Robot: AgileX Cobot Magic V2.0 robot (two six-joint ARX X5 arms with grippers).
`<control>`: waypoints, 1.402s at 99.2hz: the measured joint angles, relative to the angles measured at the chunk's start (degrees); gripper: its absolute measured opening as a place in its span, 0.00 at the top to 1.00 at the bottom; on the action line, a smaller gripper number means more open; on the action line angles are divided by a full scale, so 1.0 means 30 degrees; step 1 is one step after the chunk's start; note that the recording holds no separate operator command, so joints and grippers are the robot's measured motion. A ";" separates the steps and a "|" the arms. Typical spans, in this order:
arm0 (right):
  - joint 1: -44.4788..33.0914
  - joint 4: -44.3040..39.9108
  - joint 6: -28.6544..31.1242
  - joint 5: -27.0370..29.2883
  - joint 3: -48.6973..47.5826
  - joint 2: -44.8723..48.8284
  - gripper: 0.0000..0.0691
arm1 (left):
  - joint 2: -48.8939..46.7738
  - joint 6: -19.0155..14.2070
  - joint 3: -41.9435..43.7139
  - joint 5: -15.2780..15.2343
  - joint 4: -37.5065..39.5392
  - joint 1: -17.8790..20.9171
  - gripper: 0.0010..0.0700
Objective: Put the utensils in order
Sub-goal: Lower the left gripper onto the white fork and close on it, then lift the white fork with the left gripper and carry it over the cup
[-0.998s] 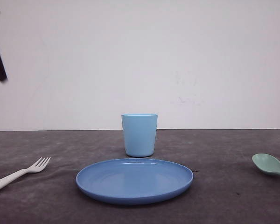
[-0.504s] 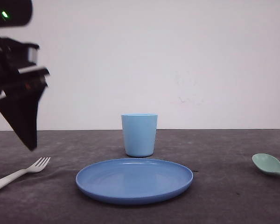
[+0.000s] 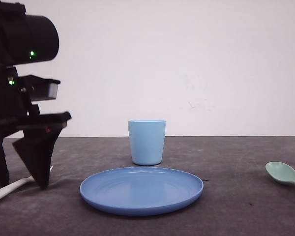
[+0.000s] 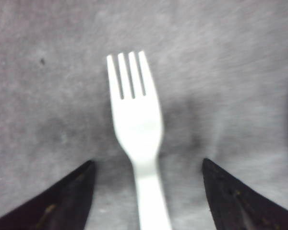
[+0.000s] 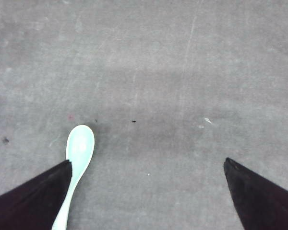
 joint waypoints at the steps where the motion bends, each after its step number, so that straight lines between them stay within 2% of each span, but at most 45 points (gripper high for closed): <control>1: 0.0000 0.0000 0.0000 0.0000 0.0000 0.0000 0.08 | 0.0000 0.0000 0.0000 0.0000 0.0015 0.0000 0.40; 9: 0.0000 0.0000 -0.0007 0.0007 0.0000 0.0000 0.08 | 0.0007 0.0007 0.0000 -0.0036 0.0000 -0.0029 0.44; 26: 0.0000 -0.0007 0.0000 0.0000 0.0000 0.0007 0.08 | 0.0029 -0.0007 0.0000 -0.0117 0.0102 -0.0153 0.77; 44: 0.0000 -0.0007 0.0000 0.0007 0.0000 0.0007 0.08 | 0.0036 -0.0058 0.0000 0.0015 0.0197 -0.0393 0.94; 82: 0.0000 -0.0007 0.0000 0.0000 0.0000 0.0000 0.08 | -0.0073 -0.0124 0.0007 0.0015 0.0189 -0.0393 0.95; 102: 0.0000 -0.0007 0.0000 0.0000 0.0000 0.0007 0.08 | -0.1683 -0.0124 0.0007 0.0007 0.0685 -0.0393 0.95; 123: 0.0000 -0.0007 0.0000 0.0000 0.0000 0.0007 0.08 | -0.3628 -0.0131 0.0007 0.0248 0.3475 -0.0459 0.95; 139: 0.0000 -0.0007 0.0000 0.0000 0.0000 0.0000 0.08 | -0.4408 -0.0153 0.0007 0.1938 0.7417 -0.0831 0.95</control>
